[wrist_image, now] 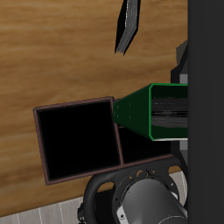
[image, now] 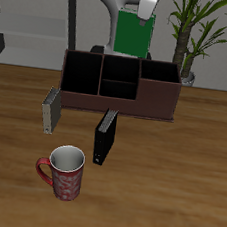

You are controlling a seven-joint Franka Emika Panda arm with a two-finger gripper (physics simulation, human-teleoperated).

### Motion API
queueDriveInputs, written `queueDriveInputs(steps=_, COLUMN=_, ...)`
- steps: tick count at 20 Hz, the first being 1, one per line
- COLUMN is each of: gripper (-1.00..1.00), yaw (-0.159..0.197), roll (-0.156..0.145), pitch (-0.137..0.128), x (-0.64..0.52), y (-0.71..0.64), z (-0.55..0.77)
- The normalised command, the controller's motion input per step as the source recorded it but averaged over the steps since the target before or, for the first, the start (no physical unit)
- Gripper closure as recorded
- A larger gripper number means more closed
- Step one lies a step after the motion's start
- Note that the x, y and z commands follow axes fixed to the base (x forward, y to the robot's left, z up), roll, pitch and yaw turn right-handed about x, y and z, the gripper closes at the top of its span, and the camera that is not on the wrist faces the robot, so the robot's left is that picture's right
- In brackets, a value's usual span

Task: Place the green book into the back desk caddy's front compartment

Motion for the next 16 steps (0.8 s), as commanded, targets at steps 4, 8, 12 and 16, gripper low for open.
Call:
queueDriveInputs(steps=4, gripper=1.0, yaw=0.013, roll=-0.02, pitch=0.008, x=-0.07, y=-0.09, z=-0.13)
queueDriveInputs(steps=8, gripper=1.0, yaw=0.019, roll=-0.016, pitch=-0.003, x=0.01, y=-0.12, z=-0.02)
queueDriveInputs(steps=12, gripper=1.0, yaw=0.024, roll=-0.008, pitch=-0.022, x=0.04, y=-0.09, z=0.04)
queueDriveInputs(steps=16, gripper=1.0, yaw=0.023, roll=-0.02, pitch=-0.022, x=0.02, y=-0.13, z=0.05)
